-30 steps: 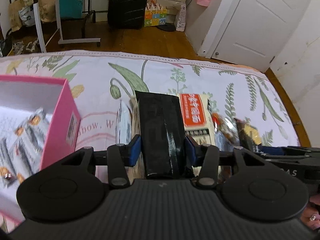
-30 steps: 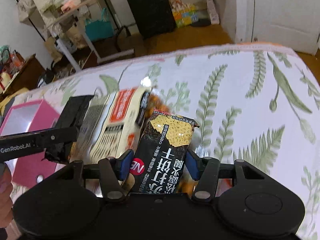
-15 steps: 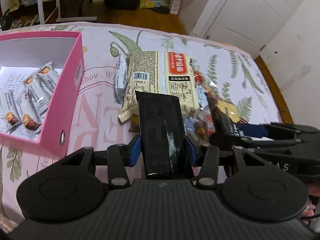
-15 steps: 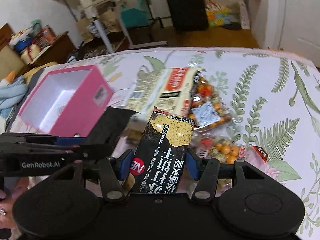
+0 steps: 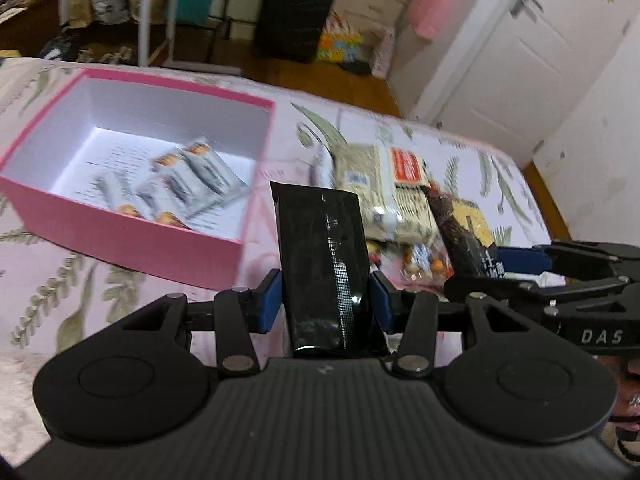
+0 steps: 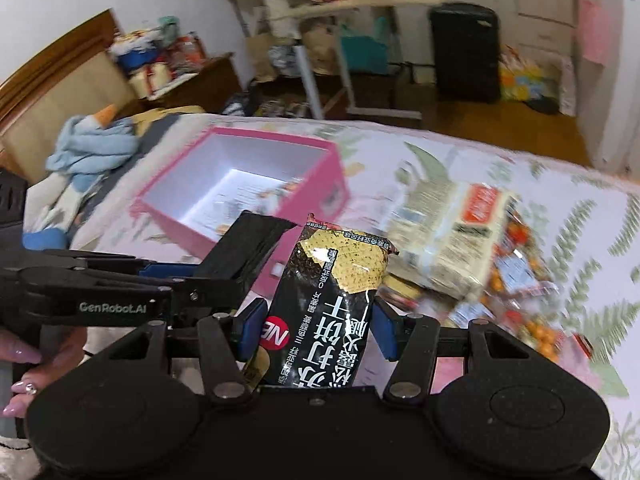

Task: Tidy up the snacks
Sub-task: 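Carry the black packet and NB biscuit pack over the pink box with both tools, then lower the black packet into the box with the left tool while the right tool drops the NB pack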

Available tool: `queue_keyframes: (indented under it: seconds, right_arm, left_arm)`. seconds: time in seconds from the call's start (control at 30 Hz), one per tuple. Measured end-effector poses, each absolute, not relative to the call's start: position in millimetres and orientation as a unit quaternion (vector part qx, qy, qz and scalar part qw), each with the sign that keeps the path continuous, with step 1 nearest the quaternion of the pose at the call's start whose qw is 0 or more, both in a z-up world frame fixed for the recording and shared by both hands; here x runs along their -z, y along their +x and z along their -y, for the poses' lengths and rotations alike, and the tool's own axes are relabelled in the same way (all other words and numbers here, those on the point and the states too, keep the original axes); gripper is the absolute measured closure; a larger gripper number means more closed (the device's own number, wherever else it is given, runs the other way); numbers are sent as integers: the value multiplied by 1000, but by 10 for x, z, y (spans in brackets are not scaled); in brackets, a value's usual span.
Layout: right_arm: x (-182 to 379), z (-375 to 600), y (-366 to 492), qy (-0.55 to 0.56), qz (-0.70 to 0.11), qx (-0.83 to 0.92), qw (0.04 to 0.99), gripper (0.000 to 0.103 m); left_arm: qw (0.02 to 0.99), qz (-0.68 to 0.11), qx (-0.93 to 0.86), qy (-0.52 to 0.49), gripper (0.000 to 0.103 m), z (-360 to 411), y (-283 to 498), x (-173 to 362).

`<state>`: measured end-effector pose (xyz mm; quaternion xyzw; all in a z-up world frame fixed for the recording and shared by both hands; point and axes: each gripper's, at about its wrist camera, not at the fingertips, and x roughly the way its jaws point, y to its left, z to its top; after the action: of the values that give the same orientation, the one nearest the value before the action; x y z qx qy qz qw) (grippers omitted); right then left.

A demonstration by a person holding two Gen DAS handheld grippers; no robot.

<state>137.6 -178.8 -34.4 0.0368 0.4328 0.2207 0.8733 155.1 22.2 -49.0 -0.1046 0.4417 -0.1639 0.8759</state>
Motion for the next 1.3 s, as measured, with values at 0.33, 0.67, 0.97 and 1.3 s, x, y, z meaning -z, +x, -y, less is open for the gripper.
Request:
queue_keyframes:
  seconds: [0.33, 0.67, 0.97, 1.3]
  right_arm:
    - [137, 970, 1834, -32, -392, -280, 876, 43]
    - [542, 192, 2693, -81, -382, -307, 868, 43]
    - [1255, -305, 3300, -127, -435, -308, 837, 43]
    - [1260, -196, 3280, -65, -442, -314, 838, 32]
  left_arm:
    - [908, -383, 96, -140, 57, -919, 1722, 292]
    - [912, -389, -19, -130, 57, -1530, 2658, 585]
    - [881, -452, -76, -118, 57, -1815, 3309, 1180]
    - [885, -445, -78, -115, 41, -1864, 3249, 1282]
